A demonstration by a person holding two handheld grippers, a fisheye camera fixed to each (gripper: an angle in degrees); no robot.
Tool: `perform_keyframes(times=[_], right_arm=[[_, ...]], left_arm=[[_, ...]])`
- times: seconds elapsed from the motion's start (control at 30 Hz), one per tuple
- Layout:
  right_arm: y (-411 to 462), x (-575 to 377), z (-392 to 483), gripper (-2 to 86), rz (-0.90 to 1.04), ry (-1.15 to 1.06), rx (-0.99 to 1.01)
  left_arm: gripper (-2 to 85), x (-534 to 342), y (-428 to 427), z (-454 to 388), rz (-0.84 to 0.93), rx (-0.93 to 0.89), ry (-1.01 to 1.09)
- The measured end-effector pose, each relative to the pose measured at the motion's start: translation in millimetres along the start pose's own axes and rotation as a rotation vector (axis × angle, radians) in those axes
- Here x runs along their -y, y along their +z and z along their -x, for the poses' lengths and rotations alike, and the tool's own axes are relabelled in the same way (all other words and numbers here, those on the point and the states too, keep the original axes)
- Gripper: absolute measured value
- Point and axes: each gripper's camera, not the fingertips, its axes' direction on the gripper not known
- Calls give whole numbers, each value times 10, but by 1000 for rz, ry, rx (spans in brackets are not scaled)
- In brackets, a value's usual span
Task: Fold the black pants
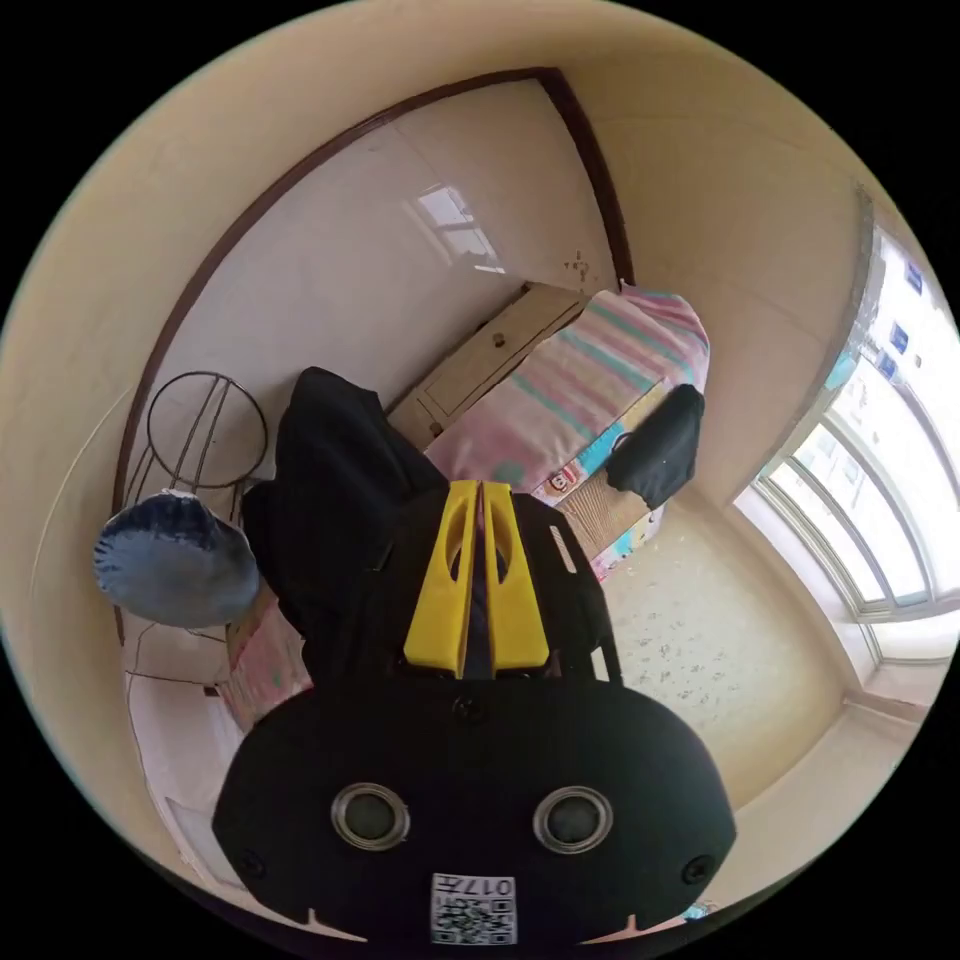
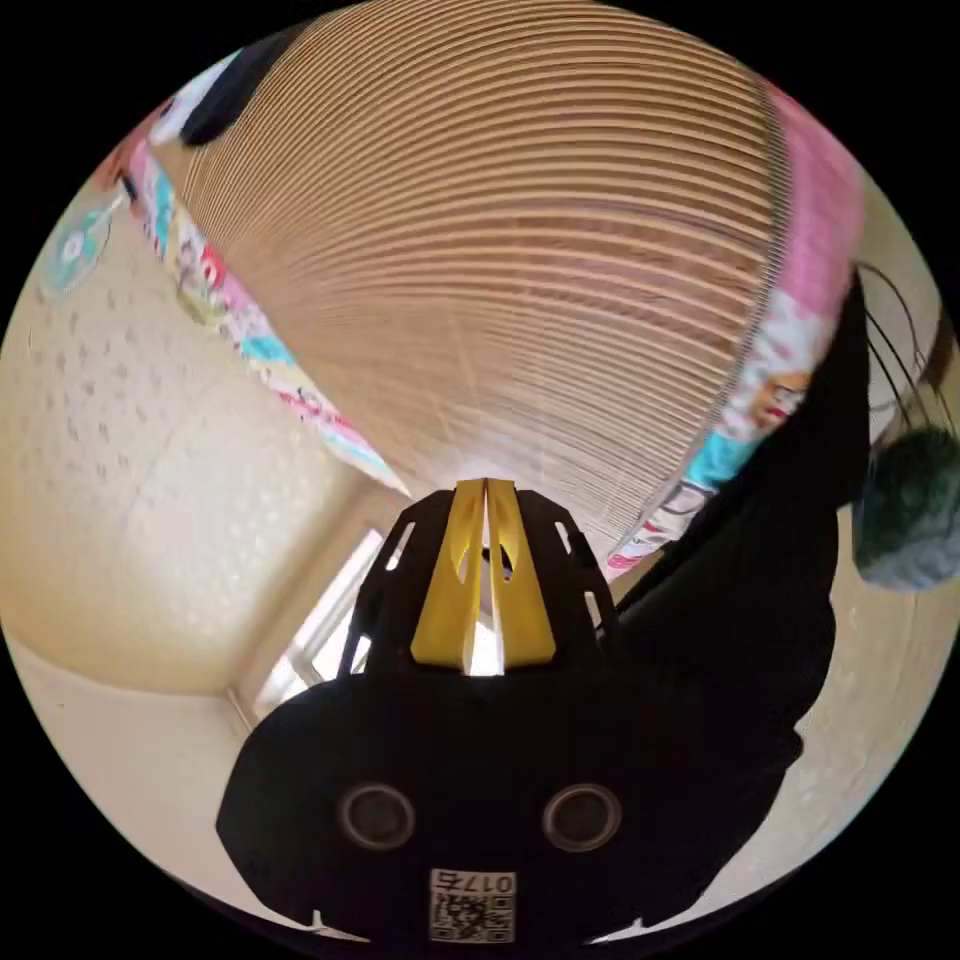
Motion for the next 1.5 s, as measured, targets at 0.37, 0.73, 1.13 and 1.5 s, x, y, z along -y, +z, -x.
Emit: perform_keyframes(times=[0.37,0.73,1.13,1.5], right_arm=[[-10,-1024,1947,2,75,-310,219],[-2544,-3328,232,3,-715,132,817],[-3011,-4809,1204,3,-918,94,989],[-2601,-4561,2320,2,-750,-36,925]], left_arm=[[15,260,838,-1354,205,-154,154],[121,-161,1443,-4457,378,639,1142],[140,-722,2293,-4860,363,759,1178],[-5,-2693,2879,-3231,1207,281,1122]])
